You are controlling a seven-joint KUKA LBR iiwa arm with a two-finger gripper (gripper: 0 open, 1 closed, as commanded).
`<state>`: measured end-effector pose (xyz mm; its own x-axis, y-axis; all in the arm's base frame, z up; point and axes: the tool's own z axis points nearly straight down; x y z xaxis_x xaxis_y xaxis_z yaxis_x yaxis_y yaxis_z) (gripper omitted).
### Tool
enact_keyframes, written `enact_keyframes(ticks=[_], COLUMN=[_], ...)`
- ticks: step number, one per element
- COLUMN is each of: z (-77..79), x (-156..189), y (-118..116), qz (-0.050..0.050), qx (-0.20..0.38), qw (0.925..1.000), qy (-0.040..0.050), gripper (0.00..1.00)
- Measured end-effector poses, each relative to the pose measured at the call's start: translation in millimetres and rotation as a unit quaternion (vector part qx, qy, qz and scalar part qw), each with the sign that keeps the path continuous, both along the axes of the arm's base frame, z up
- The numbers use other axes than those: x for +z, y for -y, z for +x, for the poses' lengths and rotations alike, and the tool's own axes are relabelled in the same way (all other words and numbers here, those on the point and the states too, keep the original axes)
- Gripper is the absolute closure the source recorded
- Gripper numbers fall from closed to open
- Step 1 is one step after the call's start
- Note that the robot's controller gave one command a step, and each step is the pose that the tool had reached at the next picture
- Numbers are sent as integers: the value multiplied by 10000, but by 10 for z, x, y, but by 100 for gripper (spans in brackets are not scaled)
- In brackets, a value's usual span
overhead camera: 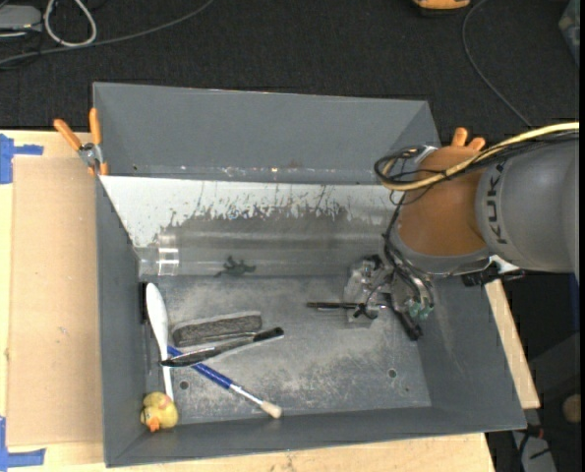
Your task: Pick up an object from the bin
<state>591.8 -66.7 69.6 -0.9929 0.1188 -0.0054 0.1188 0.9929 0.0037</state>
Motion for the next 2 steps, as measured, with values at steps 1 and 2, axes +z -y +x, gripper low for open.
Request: enact_keyframes(ticks=[1,2], z=[0,-18], x=[3,182], y=[0,-3], qz=[0,5], qx=[0,2], qw=[10000,10000], qy=[1,-28], gripper=[100,100])
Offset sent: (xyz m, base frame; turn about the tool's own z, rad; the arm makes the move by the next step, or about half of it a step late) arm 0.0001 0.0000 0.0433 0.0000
